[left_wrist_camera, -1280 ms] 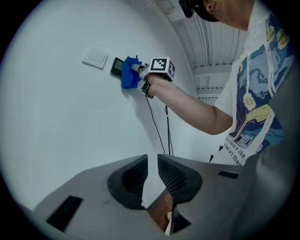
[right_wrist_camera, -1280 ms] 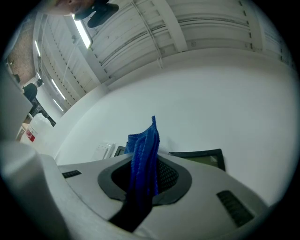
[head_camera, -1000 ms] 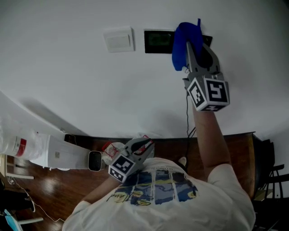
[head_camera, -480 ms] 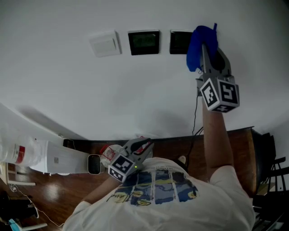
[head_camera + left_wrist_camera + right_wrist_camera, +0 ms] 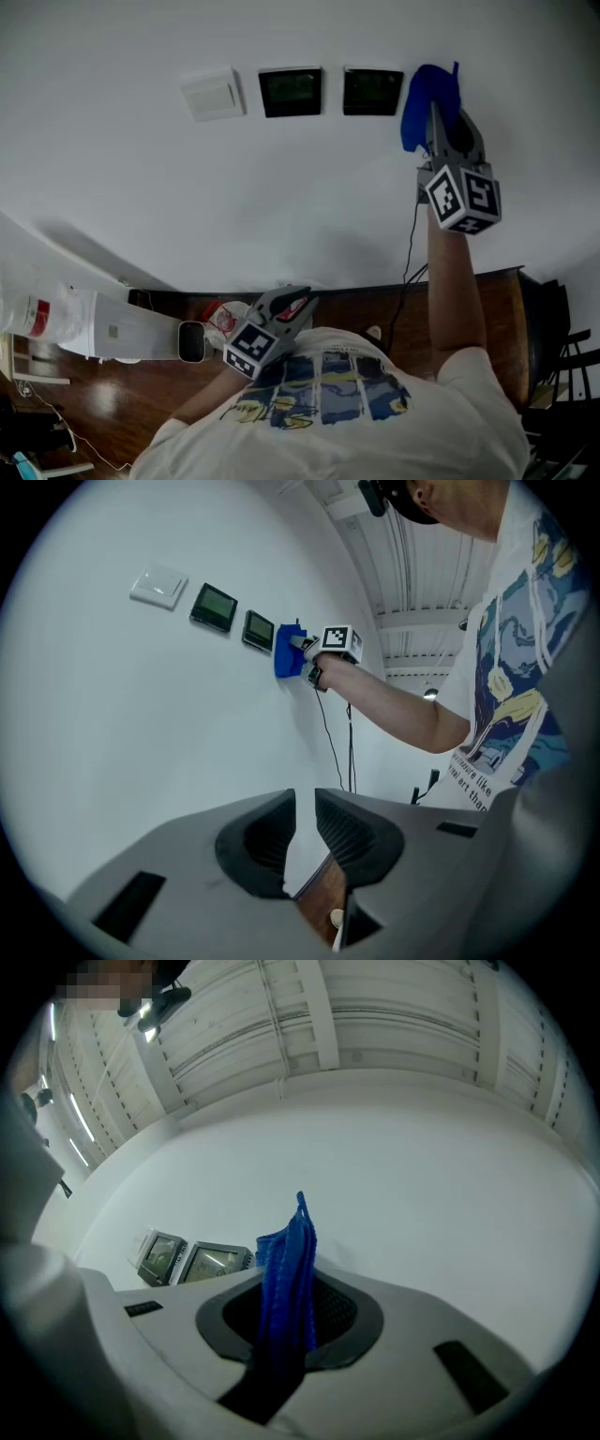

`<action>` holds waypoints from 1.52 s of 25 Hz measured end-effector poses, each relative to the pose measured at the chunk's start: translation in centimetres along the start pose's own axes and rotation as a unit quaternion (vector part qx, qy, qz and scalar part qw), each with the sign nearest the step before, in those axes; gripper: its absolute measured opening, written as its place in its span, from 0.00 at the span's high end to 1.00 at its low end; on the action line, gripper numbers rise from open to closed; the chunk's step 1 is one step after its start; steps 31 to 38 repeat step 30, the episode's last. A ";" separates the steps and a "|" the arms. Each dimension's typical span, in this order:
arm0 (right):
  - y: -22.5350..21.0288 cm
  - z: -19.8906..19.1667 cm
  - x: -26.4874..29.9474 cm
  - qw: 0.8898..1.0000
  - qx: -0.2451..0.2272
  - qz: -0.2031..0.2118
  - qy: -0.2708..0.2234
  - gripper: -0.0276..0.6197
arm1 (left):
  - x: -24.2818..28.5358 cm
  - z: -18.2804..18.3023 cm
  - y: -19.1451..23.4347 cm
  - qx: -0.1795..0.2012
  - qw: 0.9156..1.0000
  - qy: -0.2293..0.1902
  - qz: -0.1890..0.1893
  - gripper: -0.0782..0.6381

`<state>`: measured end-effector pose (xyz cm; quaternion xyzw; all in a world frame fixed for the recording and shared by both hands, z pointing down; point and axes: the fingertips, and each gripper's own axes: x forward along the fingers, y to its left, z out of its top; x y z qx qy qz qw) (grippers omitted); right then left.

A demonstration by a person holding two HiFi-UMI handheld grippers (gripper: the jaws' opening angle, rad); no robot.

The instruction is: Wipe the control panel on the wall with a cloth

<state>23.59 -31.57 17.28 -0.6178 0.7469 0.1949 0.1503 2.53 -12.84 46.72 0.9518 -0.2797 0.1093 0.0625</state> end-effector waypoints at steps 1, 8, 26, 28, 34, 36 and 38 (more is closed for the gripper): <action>0.0 0.1 -0.3 1.000 0.000 0.000 -0.001 0.82 | -0.2 0.0 0.0 0.001 1.000 -0.001 0.002 0.81; 0.5 0.6 -5.2 1.000 -0.002 -0.006 0.010 0.82 | -2.3 -0.4 0.5 -0.011 1.000 -0.005 0.021 0.81; 3.6 -4.5 -19.3 0.992 0.019 0.033 0.119 0.82 | -2.9 -0.6 2.3 -0.036 0.997 -0.009 0.071 0.81; 2.8 -4.7 -19.9 0.991 0.025 0.040 0.126 0.82 | -2.1 0.8 1.7 -0.036 0.996 -0.021 0.077 0.81; 2.0 -4.7 -20.5 0.990 0.027 0.048 0.132 0.82 | -1.4 2.3 0.9 -0.036 0.995 -0.033 0.081 0.81; 2.0 -4.7 -20.5 0.990 0.027 0.048 0.132 0.82 | -1.4 2.3 0.9 -0.036 0.995 -0.033 0.081 0.81; 2.0 -4.7 -20.5 0.990 0.027 0.048 0.132 0.82 | -1.4 2.3 0.9 -0.036 0.995 -0.033 0.081 0.81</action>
